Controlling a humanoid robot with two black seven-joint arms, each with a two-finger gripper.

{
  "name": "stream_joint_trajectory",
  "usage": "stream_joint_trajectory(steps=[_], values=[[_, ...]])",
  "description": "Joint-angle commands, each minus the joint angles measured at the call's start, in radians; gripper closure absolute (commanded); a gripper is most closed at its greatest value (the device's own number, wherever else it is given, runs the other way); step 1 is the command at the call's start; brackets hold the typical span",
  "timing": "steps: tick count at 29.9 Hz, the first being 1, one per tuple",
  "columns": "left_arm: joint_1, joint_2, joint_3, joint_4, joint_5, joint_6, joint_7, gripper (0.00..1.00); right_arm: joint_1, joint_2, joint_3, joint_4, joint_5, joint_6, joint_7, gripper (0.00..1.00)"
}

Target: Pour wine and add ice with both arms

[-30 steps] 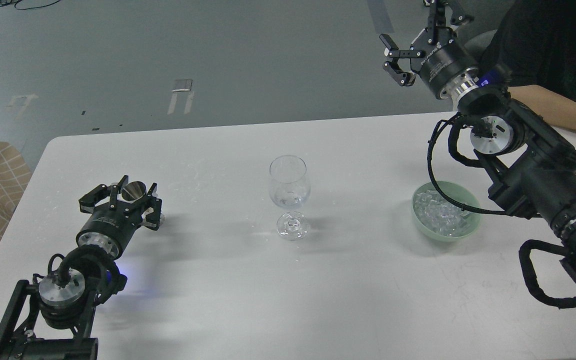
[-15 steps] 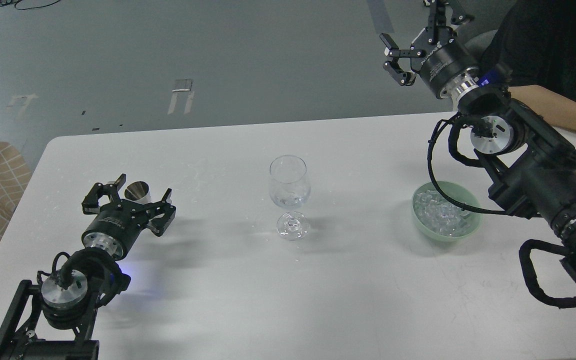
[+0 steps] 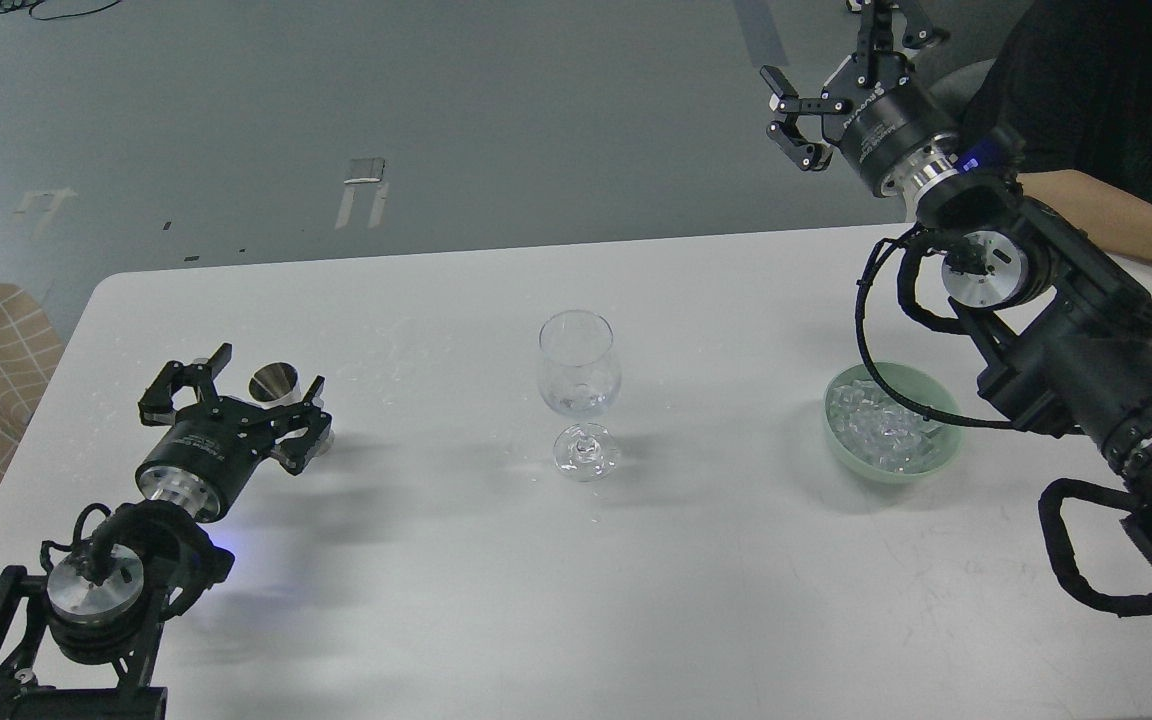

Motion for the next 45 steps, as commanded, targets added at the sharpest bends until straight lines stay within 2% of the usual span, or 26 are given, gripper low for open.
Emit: stream_joint_trajectory(steps=[1,4,6,9,14,18,22,26,33,36,38,42,44,45], values=[[0.007,0.024,-0.024,-0.039,-0.003,-0.007,0.031,0.02,0.0,0.0,0.0,0.0,0.0,0.0,-0.001,0.0],[0.005,0.025,-0.048,-0.091,-0.006,-0.007,0.084,0.02,-0.002,0.0,0.0,0.004,0.0,0.003,-0.003,0.0],[-0.004,0.024,-0.056,-0.119,-0.006,-0.007,0.097,0.02,0.0,-0.003,-0.002,0.008,0.0,0.006,-0.003,0.0],[-0.034,0.042,-0.056,-0.127,-0.004,-0.015,0.094,0.02,0.0,-0.032,-0.009,0.017,0.0,0.011,-0.011,0.0],[-0.13,0.088,-0.044,-0.116,0.006,-0.032,0.087,0.02,0.0,-0.131,-0.127,0.102,-0.004,0.009,-0.015,0.0],[-0.215,0.195,-0.036,-0.089,0.103,-0.056,0.086,0.02,0.003,-0.286,-0.291,0.227,-0.013,0.002,-0.015,0.0],[-0.298,0.217,-0.001,-0.046,0.213,-0.101,0.084,0.02,0.003,-0.417,-0.35,0.329,-0.072,0.0,-0.015,0.0],[-0.406,0.216,0.036,0.008,0.333,-0.113,0.08,0.02,-0.014,-0.584,-0.373,0.481,-0.289,-0.007,-0.011,0.0],[-0.444,0.213,0.111,0.017,0.374,-0.113,0.043,0.02,-0.104,-0.805,-0.373,0.75,-0.613,-0.083,-0.003,0.0],[-0.444,0.206,0.114,0.017,0.402,-0.113,0.041,0.02,-0.15,-0.876,-0.375,0.842,-0.733,-0.153,-0.003,0.0],[-0.444,0.194,0.122,0.019,0.419,-0.113,0.04,0.02,-0.214,-0.918,-0.375,0.914,-0.858,-0.26,-0.003,0.0],[-0.443,0.183,0.128,0.017,0.436,-0.113,0.038,0.02,-0.336,-0.92,-0.375,0.956,-1.079,-0.444,-0.003,0.01],[-0.44,0.177,0.128,0.017,0.442,-0.113,0.038,0.02,-0.434,-0.902,-0.375,0.948,-1.235,-0.581,-0.003,0.01],[-0.44,0.177,0.129,0.019,0.442,-0.113,0.038,0.02,-0.454,-0.894,-0.375,0.945,-1.26,-0.605,-0.003,0.01]])
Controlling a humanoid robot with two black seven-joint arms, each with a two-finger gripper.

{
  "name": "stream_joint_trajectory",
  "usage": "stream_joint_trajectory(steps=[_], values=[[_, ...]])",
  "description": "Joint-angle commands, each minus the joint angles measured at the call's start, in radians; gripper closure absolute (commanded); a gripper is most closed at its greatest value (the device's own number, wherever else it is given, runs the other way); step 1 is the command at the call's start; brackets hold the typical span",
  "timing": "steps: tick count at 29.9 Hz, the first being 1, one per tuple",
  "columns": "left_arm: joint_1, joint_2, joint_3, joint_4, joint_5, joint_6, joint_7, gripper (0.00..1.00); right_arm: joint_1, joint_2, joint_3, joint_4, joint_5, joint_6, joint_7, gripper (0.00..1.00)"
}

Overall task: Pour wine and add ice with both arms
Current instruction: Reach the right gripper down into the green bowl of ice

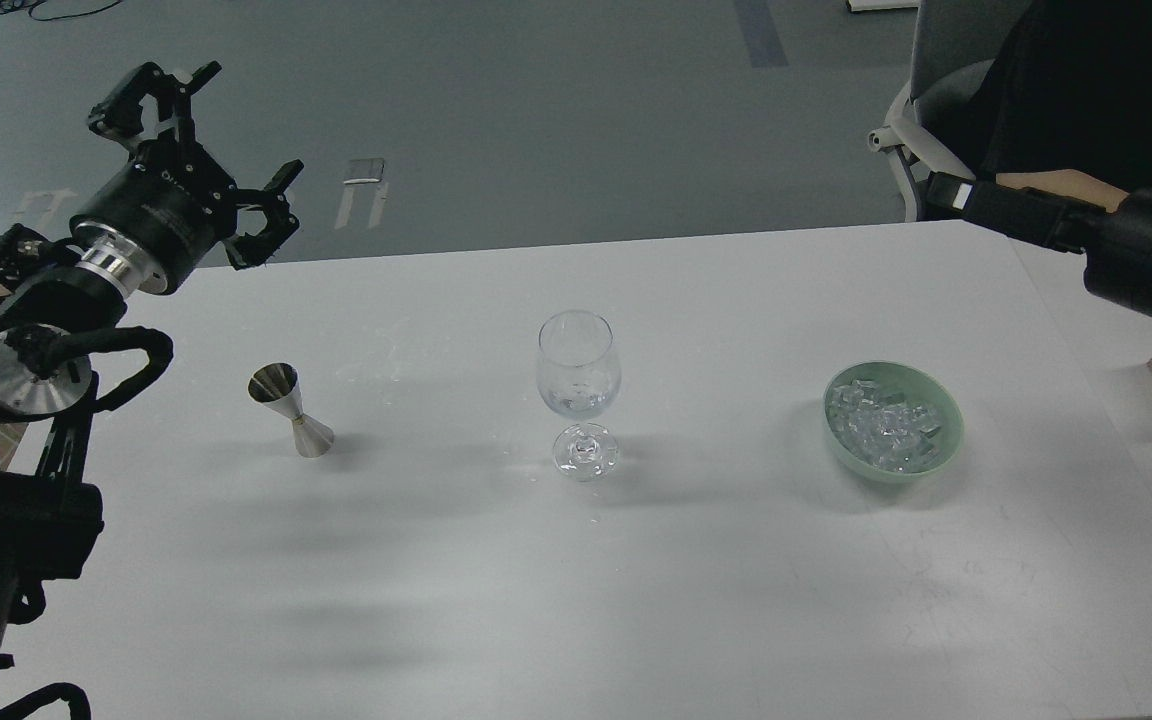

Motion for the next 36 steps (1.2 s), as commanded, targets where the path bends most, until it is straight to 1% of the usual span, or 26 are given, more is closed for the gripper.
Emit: stream_joint_trajectory(steps=[1,6,10,15,23,26,29,30,31,32,33,36], values=[[0.004,-0.005,0.002,-0.001,0.005,0.0,0.0,0.02,-0.134,0.042,0.0,-0.017,-0.191,-0.174,0.0,0.01],[0.01,-0.01,0.002,-0.001,0.005,0.0,0.0,0.02,-0.246,0.096,0.005,-0.04,-0.245,-0.254,0.0,0.01],[0.013,-0.021,0.004,-0.001,0.005,0.0,0.0,0.02,-0.277,0.173,0.005,-0.092,-0.279,-0.279,0.0,0.01],[0.016,-0.027,0.005,-0.004,0.005,0.0,0.0,0.02,-0.289,0.231,0.006,-0.154,-0.349,-0.282,0.0,0.01],[0.016,-0.03,0.005,-0.004,0.005,0.0,0.0,0.02,-0.289,0.263,0.0,-0.2,-0.362,-0.266,-0.002,0.03],[0.016,-0.028,0.005,-0.005,0.005,0.0,0.0,0.02,-0.289,0.271,-0.003,-0.205,-0.366,-0.265,-0.005,0.07],[0.016,-0.028,0.005,-0.005,0.005,0.0,0.0,0.02,-0.289,0.271,-0.003,-0.205,-0.375,-0.245,-0.007,0.18],[0.016,-0.028,0.005,-0.005,0.005,0.0,0.0,0.02,-0.289,0.271,-0.003,-0.205,-0.377,-0.23,-0.008,0.28],[0.016,-0.028,0.005,-0.007,0.005,0.0,0.0,0.02,-0.289,0.271,-0.003,-0.205,-0.378,-0.222,-0.008,0.32],[0.016,-0.028,0.005,-0.007,0.005,0.0,0.0,0.02,-0.289,0.271,-0.003,-0.205,-0.38,-0.211,-0.01,0.4],[0.016,-0.028,0.005,-0.008,0.005,0.0,0.0,0.02,-0.289,0.271,-0.005,-0.203,-0.382,-0.207,-0.01,0.42],[0.016,-0.028,0.005,-0.008,0.005,0.0,0.0,0.02,-0.289,0.271,-0.005,-0.202,-0.382,-0.204,-0.01,0.42]])
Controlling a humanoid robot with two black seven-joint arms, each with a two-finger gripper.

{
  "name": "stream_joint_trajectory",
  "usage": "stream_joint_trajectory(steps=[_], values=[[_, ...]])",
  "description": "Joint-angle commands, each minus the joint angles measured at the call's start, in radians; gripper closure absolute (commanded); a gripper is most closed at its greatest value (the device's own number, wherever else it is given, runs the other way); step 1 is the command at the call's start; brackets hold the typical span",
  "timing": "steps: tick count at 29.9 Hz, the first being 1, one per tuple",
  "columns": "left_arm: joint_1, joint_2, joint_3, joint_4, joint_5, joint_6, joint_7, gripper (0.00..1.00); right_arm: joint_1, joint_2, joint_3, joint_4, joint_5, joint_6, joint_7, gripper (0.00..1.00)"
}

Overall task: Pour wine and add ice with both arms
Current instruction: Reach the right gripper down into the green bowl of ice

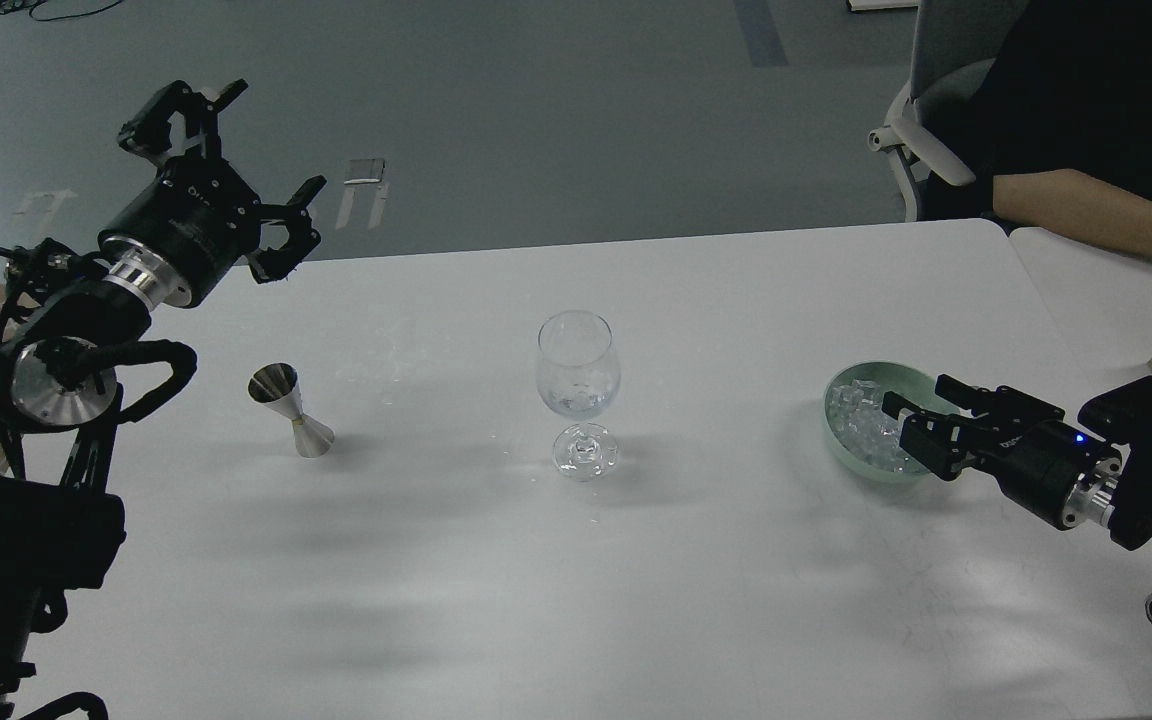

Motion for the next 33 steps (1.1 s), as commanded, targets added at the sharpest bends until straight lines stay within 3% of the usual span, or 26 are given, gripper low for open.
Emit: stream_joint_trajectory(steps=[1,33], values=[[0.0,0.0,0.0,0.0,0.0,0.0,0.0,0.02,0.002,-0.001,0.0,0.003,-0.002,0.017,-0.002,0.42],[0.002,0.0,0.0,-0.003,0.005,0.0,0.0,0.02,0.054,0.002,0.001,0.013,0.001,0.172,-0.004,0.49]])
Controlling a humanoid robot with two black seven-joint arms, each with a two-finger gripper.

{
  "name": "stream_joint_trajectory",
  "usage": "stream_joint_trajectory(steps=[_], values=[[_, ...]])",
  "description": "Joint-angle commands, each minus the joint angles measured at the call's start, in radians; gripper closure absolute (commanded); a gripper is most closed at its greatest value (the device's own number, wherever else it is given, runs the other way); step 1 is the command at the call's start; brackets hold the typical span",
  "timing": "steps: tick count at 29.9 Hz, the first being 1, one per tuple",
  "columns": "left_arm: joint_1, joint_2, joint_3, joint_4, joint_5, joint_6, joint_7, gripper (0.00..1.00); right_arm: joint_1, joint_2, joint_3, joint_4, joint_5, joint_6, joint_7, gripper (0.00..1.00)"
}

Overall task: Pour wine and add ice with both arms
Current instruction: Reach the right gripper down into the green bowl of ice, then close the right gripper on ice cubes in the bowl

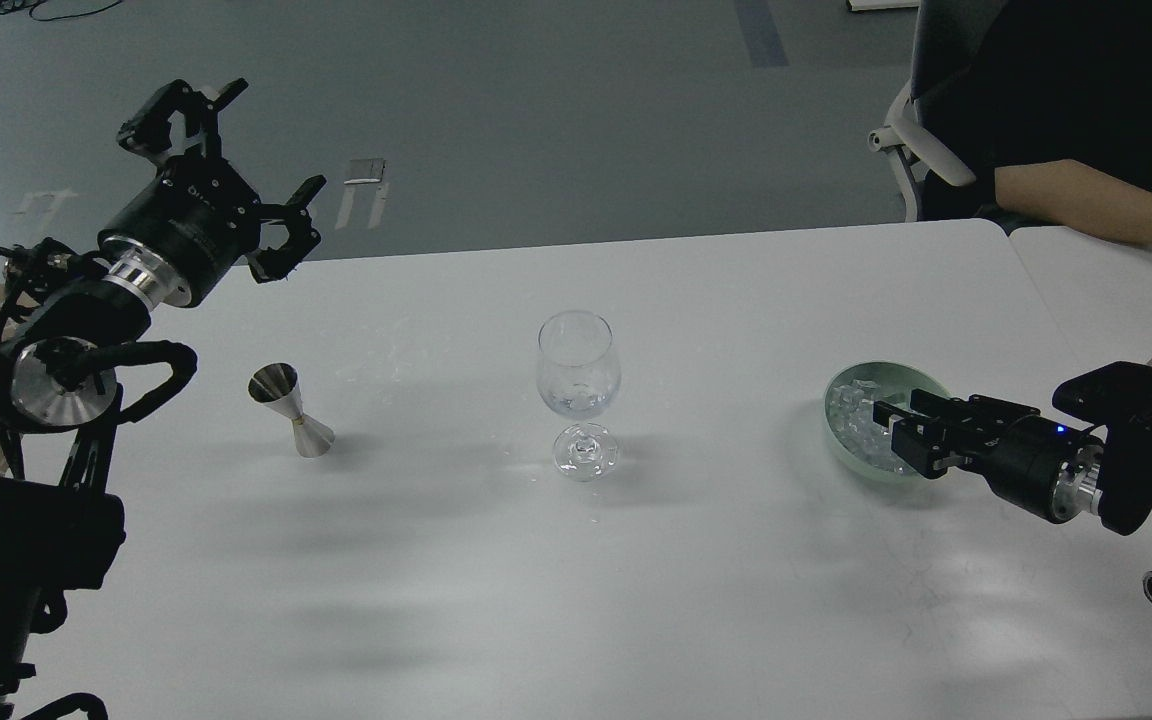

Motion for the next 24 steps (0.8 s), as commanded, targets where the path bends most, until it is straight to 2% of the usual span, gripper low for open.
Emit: stream_joint_trajectory(steps=[1,19,24], values=[[-0.001,0.0,0.0,0.0,0.0,0.0,-0.001,0.02,0.002,0.008,-0.001,-0.003,-0.005,0.003,-0.001,0.52],[0.0,0.002,0.0,0.0,0.0,0.0,-0.001,0.02,0.01,0.014,-0.002,-0.006,-0.003,0.037,-0.006,0.53],[-0.001,0.002,0.0,0.0,0.0,0.0,-0.001,0.02,0.012,0.019,-0.002,-0.009,-0.003,0.044,-0.006,0.55]])
